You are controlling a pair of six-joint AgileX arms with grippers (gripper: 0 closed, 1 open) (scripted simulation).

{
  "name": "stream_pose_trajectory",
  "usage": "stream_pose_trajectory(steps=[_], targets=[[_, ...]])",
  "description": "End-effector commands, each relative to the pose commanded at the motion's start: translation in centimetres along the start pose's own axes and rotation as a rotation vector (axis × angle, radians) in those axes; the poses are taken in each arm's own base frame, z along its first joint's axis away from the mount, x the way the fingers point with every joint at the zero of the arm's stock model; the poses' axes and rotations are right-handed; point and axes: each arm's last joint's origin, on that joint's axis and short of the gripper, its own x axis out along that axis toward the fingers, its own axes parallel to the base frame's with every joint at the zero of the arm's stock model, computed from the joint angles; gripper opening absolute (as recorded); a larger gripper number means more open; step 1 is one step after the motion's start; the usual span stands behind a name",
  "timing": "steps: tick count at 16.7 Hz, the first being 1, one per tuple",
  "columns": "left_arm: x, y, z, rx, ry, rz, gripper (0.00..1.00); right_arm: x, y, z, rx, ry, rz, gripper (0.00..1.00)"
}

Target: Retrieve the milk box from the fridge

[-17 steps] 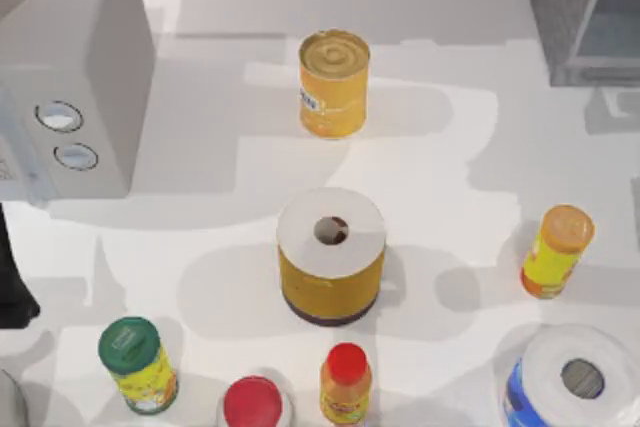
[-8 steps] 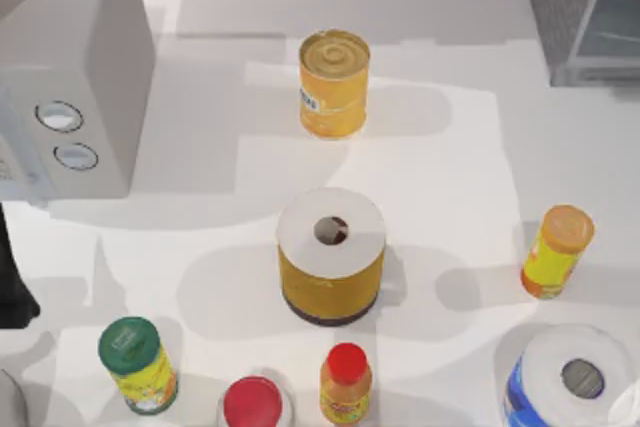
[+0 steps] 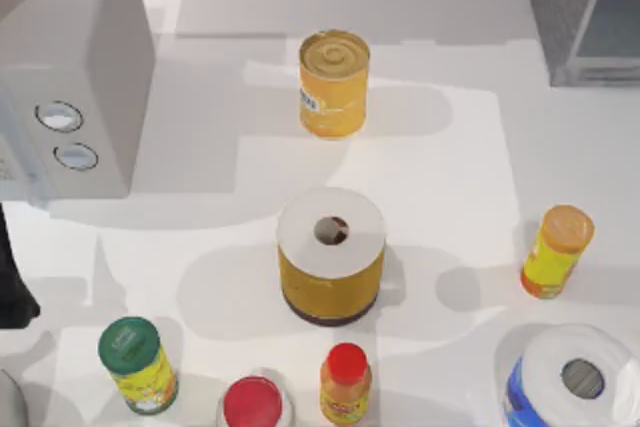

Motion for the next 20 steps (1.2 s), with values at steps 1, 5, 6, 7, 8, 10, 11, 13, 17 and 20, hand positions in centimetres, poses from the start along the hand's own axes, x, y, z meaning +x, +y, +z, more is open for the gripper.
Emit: stream_pose_trajectory(steps=[1, 5, 6, 7, 8, 10, 11, 13, 17, 20], targets=[[0.0, 0.0, 0.0, 0.0, 0.0, 0.0, 1.0, 1.0, 0.0, 0.2, -0.002, -0.009, 0.0, 1.0], [0.0, 0.0, 0.0, 0.0, 0.0, 0.0, 1.0, 3.4, 0.0, 0.2, -0.001, -0.003, 0.0, 1.0], [0.0, 0.0, 0.0, 0.0, 0.0, 0.0, 1.0, 3.5, 0.1, 0.2, -0.001, -0.002, 0.0, 1.0], [0.0, 0.0, 0.0, 0.0, 0.0, 0.0, 1.0, 3.5, 0.1, 0.2, -0.001, -0.002, 0.0, 1.0], [0.0, 0.0, 0.0, 0.0, 0.0, 0.0, 1.0, 3.5, 0.1, 0.2, -0.001, -0.002, 0.0, 1.0], [0.0, 0.0, 0.0, 0.0, 0.0, 0.0, 1.0, 3.5, 0.1, 0.2, -0.001, -0.002, 0.0, 0.92], [0.0, 0.0, 0.0, 0.0, 0.0, 0.0, 1.0, 3.5, 0.1, 0.2, -0.001, -0.002, 0.0, 0.85], [0.0, 0.0, 0.0, 0.0, 0.0, 0.0, 1.0, 3.5, 0.1, 0.2, -0.001, -0.002, 0.0, 0.7], [0.0, 0.0, 0.0, 0.0, 0.0, 0.0, 1.0, 3.5, 0.1, 0.2, -0.001, -0.002, 0.0, 0.4], [0.0, 0.0, 0.0, 0.0, 0.0, 0.0, 1.0, 3.5, 0.1, 0.2, -0.001, -0.002, 0.0, 0.17]])
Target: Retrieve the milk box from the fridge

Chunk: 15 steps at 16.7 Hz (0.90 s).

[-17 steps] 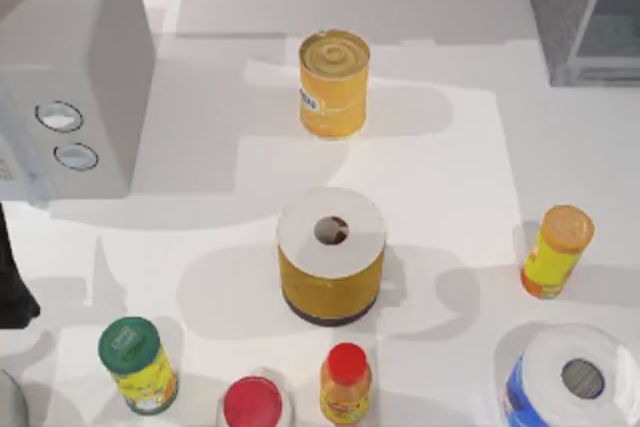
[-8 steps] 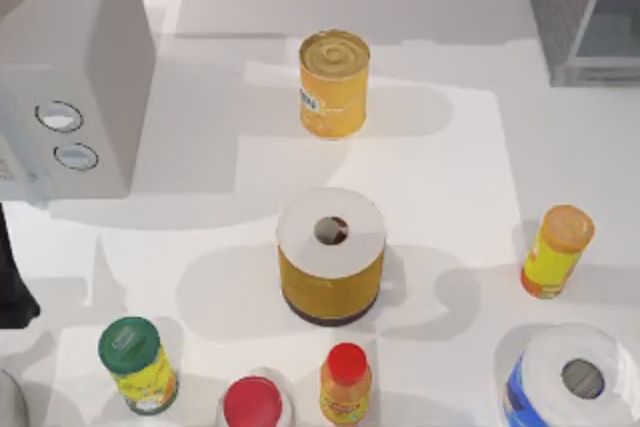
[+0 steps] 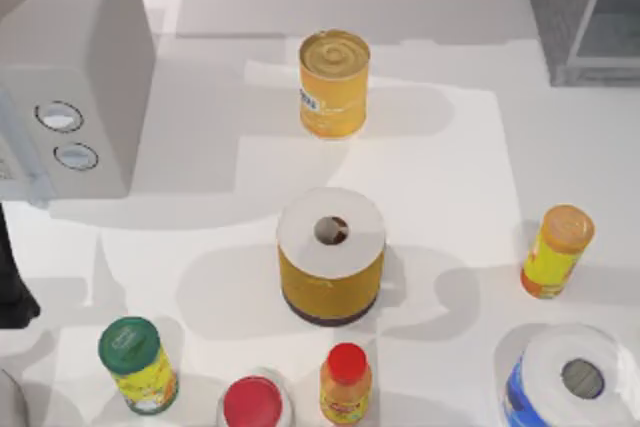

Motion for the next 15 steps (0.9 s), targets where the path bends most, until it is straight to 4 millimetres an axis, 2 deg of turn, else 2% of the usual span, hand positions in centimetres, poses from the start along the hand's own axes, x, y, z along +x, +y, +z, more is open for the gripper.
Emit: stream_pose_trajectory(steps=[2, 3, 12, 15], targets=[[0.0, 0.0, 0.0, 0.0, 0.0, 0.0, 1.0, 0.0, 0.0, 0.0, 0.0, 0.0, 0.0, 0.02], [0.0, 0.0, 0.0, 0.0, 0.0, 0.0, 1.0, 0.0, 0.0, 0.0, 0.0, 0.0, 0.0, 0.0], [0.0, 0.0, 0.0, 0.0, 0.0, 0.0, 1.0, 0.0, -0.1, 0.2, 0.001, -0.002, -0.003, 0.0], [0.0, 0.0, 0.0, 0.0, 0.0, 0.0, 1.0, 0.0, -0.1, 2.4, 0.0, -0.003, -0.002, 0.0]])
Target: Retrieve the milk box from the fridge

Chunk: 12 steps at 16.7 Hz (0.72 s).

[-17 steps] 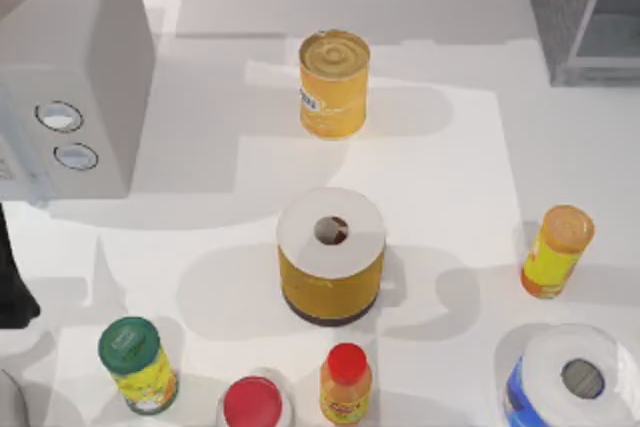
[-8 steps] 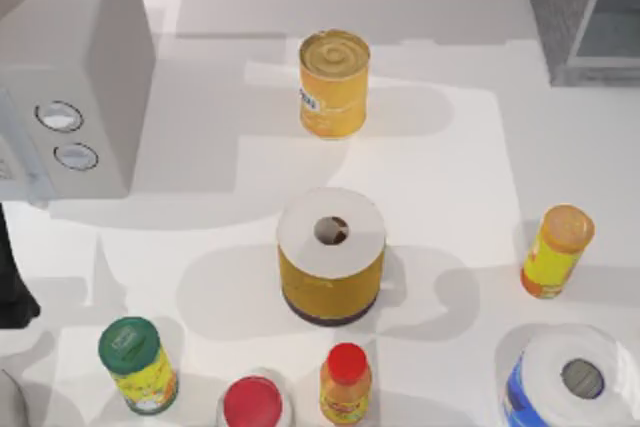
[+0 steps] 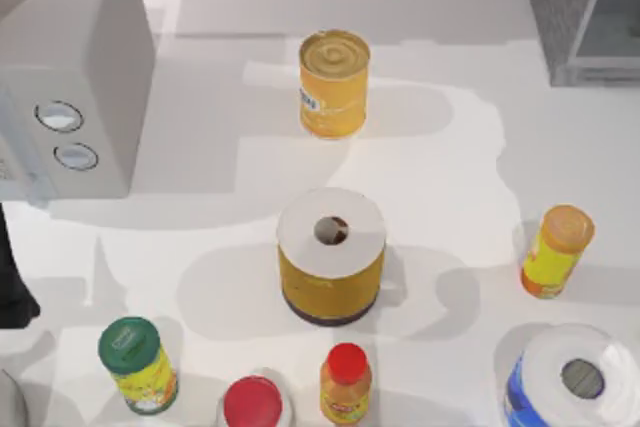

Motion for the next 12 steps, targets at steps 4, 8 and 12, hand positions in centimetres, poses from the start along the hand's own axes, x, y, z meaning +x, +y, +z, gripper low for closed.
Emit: stream_pose_trajectory(steps=[4, 8, 12], targets=[[0.0, 0.0, 0.0, 0.0, 0.0, 0.0, 1.0, -0.1, 0.0, 2.6, 0.001, 0.002, 0.0, 0.0], [0.0, 0.0, 0.0, 0.0, 0.0, 0.0, 1.0, -0.1, 0.0, 2.4, 0.003, 0.006, 0.0, 0.0], [0.0, 0.0, 0.0, 0.0, 0.0, 0.0, 1.0, -2.5, 0.0, 3.0, -0.009, -0.005, 0.005, 0.0]])
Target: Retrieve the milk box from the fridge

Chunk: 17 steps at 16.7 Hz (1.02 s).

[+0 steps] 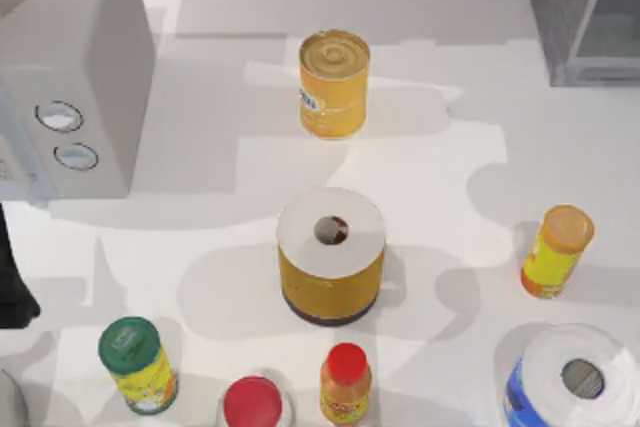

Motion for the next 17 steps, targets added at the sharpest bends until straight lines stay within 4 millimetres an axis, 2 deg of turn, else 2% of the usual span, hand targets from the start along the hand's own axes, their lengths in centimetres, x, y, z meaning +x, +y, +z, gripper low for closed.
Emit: stream_pose_trajectory(steps=[4, 7, 13, 17], targets=[[0.0, 0.0, 0.0, 0.0, 0.0, 0.0, 1.0, -4.9, 0.1, -0.9, 0.013, 0.032, -0.001, 0.0], [0.0, 0.0, 0.0, 0.0, 0.0, 0.0, 1.0, -7.2, 0.1, -0.6, 0.013, 0.016, -0.004, 0.0], [0.0, 0.0, 0.0, 0.0, 0.0, 0.0, 1.0, -7.4, 0.2, -0.7, 0.015, 0.017, 0.0, 0.0], [0.0, 0.0, 0.0, 0.0, 0.0, 0.0, 1.0, -8.6, 1.1, 1.3, 0.005, 0.003, -0.001, 0.0]])
